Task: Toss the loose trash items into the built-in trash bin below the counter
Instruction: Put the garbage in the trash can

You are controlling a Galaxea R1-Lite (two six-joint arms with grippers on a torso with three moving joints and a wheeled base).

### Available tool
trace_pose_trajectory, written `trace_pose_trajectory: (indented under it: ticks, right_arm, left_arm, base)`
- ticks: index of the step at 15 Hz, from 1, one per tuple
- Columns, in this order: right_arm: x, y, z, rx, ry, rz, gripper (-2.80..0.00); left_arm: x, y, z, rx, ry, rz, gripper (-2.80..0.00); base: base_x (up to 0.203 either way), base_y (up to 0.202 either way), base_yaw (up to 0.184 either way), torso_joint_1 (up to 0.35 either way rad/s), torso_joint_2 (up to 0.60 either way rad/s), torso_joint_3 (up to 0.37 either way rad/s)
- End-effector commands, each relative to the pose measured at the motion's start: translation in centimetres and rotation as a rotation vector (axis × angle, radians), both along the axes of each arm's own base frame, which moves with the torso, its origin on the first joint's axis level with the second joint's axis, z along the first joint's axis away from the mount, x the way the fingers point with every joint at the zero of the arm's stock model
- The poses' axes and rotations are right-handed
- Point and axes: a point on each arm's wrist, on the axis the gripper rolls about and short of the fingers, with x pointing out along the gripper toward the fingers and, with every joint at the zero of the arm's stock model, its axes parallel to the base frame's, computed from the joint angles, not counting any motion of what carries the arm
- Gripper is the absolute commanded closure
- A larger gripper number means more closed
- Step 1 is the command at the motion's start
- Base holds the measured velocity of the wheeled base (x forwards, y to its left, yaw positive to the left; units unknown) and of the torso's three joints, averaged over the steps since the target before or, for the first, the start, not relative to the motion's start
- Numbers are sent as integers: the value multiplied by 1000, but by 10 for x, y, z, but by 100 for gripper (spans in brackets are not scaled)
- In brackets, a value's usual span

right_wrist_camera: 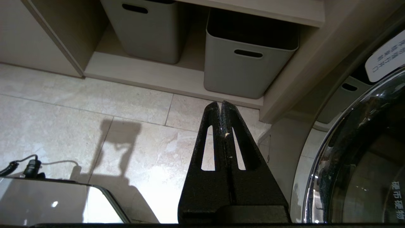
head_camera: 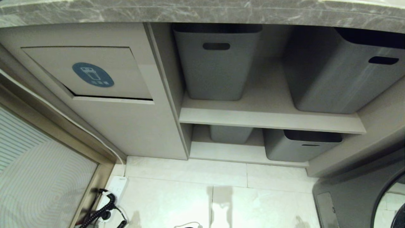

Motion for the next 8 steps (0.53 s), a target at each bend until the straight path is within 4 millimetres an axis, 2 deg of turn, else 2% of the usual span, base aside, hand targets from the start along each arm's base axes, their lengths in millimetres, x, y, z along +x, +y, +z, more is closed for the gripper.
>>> trace_pose_trajectory:
  ticks: [1,8]
  right_arm:
    - [0,0,0,0,2,1,0]
    - [0,0,0,1,2,1,0]
  left_arm:
    - [0,0,0,1,0,0,0]
    - [0,0,0,0,0,-1,0]
  base:
    - [0,0,0,-5,2,213]
    - [0,0,0,2,2,201]
